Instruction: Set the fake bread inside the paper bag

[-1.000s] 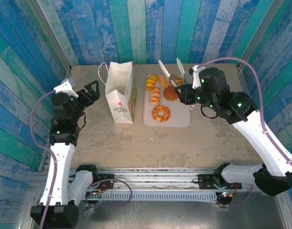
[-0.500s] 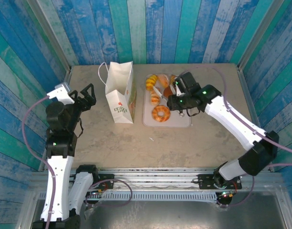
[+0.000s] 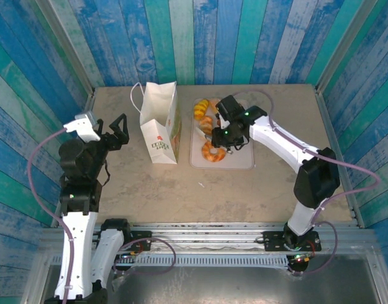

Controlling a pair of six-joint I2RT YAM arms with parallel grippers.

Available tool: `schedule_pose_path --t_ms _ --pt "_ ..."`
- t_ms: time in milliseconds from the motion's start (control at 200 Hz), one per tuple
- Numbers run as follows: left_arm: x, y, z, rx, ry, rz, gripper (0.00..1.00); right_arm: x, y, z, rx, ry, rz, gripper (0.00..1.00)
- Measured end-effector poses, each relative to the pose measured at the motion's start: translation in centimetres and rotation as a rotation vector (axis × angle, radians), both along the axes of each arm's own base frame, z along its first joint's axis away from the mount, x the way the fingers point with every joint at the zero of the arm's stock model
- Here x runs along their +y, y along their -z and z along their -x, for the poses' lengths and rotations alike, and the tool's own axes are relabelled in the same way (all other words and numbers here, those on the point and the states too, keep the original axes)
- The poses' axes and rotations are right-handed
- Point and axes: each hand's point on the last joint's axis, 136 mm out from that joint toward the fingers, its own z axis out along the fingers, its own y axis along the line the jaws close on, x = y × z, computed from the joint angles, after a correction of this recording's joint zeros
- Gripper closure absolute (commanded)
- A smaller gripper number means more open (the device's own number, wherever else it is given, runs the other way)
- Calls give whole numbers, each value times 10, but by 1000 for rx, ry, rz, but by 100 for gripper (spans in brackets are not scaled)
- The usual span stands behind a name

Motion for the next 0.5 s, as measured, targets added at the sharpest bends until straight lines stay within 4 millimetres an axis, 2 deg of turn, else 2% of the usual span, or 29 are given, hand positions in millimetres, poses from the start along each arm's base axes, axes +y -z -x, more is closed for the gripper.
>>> schedule_pose_path --t_ms 501 --pt "1 4 -5 1 -3 -42 6 11 22 -23 42 8 56 41"
